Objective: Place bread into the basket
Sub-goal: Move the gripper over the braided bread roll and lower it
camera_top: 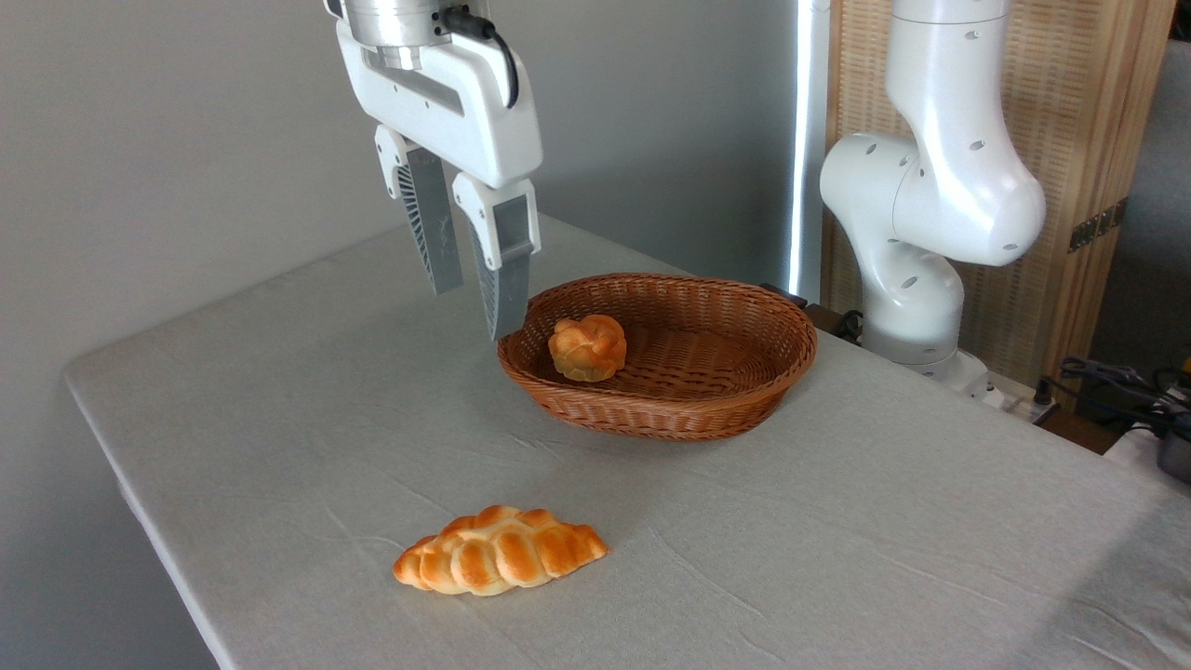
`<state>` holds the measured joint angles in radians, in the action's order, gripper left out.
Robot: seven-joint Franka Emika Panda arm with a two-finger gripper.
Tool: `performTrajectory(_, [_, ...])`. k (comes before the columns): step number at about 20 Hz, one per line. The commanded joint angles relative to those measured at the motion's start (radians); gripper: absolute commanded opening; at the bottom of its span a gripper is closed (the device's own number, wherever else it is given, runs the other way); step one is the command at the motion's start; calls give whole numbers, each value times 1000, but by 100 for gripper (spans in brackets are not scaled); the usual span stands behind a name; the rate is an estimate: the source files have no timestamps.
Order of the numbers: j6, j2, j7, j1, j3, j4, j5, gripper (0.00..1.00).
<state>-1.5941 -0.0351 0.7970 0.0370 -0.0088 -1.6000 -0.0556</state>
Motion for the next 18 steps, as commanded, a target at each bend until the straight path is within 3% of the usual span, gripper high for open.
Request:
performTrajectory(1, [-117,-12,175,9,-2,-102,8,100])
performTrajectory(4, [-156,-11,279,9,-2,-133,8,100])
performTrajectory(7, [-220,-9,297,14,-2,-188,11,100])
performTrajectory(12, [-401,4,367,30,-2,-323,98,100])
performTrajectory(18, [-533,50,462,32,3,-405,115,100])
